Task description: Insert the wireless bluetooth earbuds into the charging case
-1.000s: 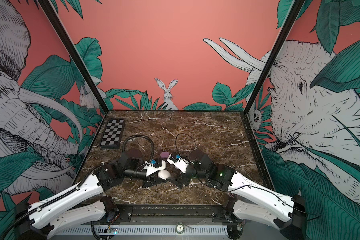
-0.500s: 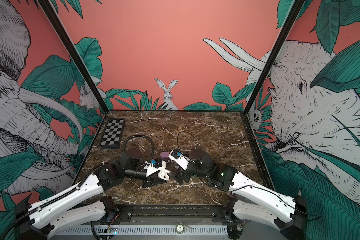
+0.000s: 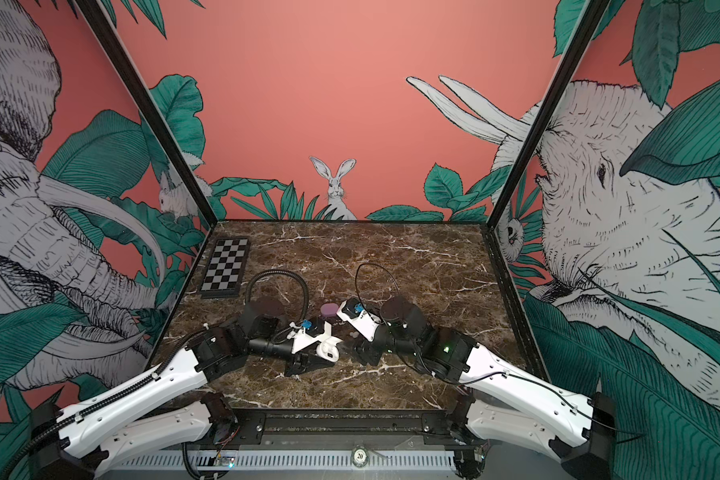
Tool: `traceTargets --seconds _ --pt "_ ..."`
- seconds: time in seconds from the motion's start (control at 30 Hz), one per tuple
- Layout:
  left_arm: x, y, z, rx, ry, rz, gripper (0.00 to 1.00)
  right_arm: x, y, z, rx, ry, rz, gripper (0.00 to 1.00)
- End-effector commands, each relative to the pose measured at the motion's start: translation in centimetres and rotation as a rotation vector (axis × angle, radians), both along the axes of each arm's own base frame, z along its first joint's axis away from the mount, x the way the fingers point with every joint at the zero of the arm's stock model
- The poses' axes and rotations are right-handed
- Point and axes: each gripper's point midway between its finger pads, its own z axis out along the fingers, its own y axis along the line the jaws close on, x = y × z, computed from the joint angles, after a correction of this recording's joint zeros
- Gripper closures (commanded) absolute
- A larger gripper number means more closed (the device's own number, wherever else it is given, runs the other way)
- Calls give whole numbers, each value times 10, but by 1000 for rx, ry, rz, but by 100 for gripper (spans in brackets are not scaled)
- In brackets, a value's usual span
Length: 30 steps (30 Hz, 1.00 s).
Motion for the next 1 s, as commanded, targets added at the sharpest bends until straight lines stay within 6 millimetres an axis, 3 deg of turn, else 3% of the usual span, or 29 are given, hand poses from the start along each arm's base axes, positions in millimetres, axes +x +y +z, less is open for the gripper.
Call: traceTargets --seconds 0.0,0.97 --pt "-6 -1 2 -15 -2 -34 100 0 7 20 63 -25 24 44" --pt "-4 -2 0 -9 2 -26 100 -9 14 20 68 5 85 77"
